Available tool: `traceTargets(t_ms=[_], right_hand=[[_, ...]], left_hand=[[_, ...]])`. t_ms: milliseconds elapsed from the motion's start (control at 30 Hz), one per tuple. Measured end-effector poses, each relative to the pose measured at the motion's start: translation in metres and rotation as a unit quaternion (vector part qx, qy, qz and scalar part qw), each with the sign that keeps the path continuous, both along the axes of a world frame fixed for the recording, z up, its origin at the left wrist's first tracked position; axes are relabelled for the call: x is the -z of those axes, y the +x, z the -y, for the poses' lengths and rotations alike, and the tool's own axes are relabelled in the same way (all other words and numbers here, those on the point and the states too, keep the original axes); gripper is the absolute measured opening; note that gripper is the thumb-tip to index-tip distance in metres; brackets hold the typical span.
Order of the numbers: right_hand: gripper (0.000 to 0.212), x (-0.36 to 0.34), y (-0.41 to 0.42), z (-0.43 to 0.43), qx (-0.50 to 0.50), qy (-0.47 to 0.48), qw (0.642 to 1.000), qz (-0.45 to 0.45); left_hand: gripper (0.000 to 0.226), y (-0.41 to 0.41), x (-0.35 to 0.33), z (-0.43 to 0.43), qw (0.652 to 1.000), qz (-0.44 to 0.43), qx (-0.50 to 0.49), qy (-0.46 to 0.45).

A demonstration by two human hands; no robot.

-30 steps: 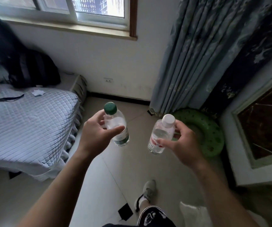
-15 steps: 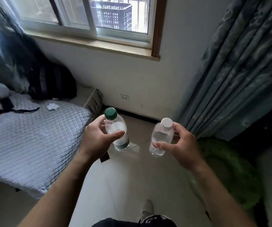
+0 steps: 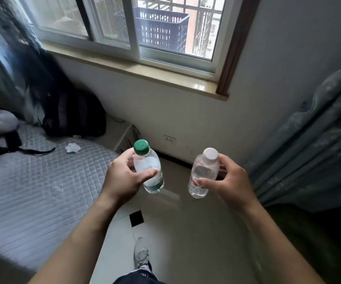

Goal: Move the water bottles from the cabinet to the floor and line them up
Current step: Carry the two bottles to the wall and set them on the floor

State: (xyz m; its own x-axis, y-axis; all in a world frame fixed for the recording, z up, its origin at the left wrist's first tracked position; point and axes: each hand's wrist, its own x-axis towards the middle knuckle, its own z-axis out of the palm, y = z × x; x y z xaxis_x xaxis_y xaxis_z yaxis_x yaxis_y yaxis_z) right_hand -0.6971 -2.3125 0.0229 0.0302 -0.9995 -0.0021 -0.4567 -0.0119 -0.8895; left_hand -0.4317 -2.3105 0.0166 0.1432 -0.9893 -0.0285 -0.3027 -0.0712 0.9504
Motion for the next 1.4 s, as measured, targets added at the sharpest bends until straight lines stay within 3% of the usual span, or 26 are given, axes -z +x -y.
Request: traceTargets(t_ms=[467, 900, 1167, 1400], right_hand=[[0.060, 0.015, 0.100, 0.151, 0.085, 0.037, 0.995, 0.025], [0.056, 0.088, 0.128, 0.317, 0.048, 0.096, 0.993, 0.042], [0.055, 0.169, 0.148, 0.415, 0.016, 0.113, 0.993, 0.005], [0.058, 0.302, 0.174, 0.474, 0.013, 0.159, 0.987, -0.025]], left_hand=[[0.056, 0.104, 0.030, 0.198, 0.999, -0.007, 0.041, 0.032], [0.054, 0.112, 0.084, 0.347, 0.996, 0.021, 0.013, 0.090], [0.054, 0.122, 0.156, 0.434, 0.992, 0.053, 0.007, 0.118], [0.051, 0.140, 0.282, 0.492, 0.986, 0.113, 0.025, 0.118]])
